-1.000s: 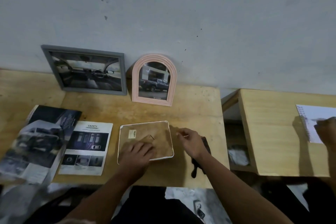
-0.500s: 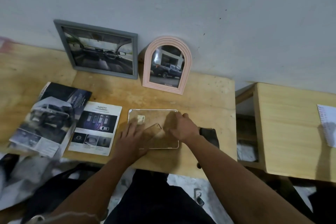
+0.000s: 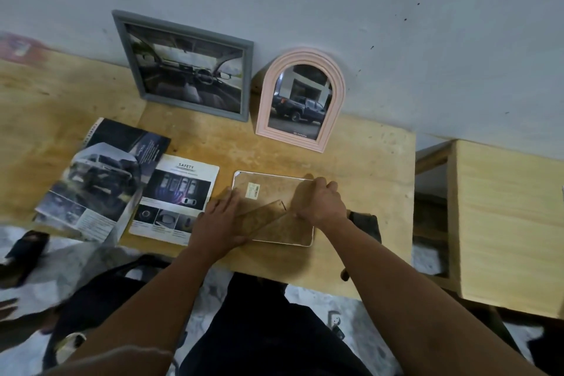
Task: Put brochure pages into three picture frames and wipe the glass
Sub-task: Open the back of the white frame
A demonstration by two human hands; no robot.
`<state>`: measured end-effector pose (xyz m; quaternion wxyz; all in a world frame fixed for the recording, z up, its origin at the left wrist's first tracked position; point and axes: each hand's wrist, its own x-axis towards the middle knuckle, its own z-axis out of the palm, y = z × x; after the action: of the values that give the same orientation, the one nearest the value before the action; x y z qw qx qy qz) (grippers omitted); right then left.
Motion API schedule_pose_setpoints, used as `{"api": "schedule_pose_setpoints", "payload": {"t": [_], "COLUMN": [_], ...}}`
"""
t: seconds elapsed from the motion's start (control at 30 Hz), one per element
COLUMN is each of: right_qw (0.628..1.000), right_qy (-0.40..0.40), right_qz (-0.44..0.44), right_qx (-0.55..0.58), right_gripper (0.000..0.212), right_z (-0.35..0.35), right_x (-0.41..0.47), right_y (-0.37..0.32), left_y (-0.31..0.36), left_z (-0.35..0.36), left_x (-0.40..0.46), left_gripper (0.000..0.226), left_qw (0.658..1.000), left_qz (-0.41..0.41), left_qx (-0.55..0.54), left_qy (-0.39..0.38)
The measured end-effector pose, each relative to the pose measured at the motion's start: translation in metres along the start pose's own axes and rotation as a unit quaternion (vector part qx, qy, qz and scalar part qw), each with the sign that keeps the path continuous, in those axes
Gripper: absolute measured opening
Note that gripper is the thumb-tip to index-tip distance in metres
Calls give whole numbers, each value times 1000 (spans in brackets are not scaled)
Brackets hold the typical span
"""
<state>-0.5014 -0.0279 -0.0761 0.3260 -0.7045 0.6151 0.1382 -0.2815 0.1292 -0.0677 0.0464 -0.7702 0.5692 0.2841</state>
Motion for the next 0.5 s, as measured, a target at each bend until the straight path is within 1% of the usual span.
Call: {"api": "schedule_pose_setpoints", "payload": {"t": [0.17,0.4,0.5], "right_qw": [1000,998,997], "right_qy": [-10,-13,-9], "right_qz": [17,9,19], "right_qx": [17,63,78], "right_gripper": [100,87,86], "right_z": [-7,-7,-5], "right_x": [2,0,-3], "right_y": [-7,-5,-6], "left_y": [-3,-3,-2], "left_z": [1,-1,-1], "left_x": [3,8,9], "left_gripper": [127,127,127], "left_qw": [999,999,999], "left_qz": [-28,-34,-33], "left_qx": [8,3,4], "left_qy": [-20,-31,-27]}}
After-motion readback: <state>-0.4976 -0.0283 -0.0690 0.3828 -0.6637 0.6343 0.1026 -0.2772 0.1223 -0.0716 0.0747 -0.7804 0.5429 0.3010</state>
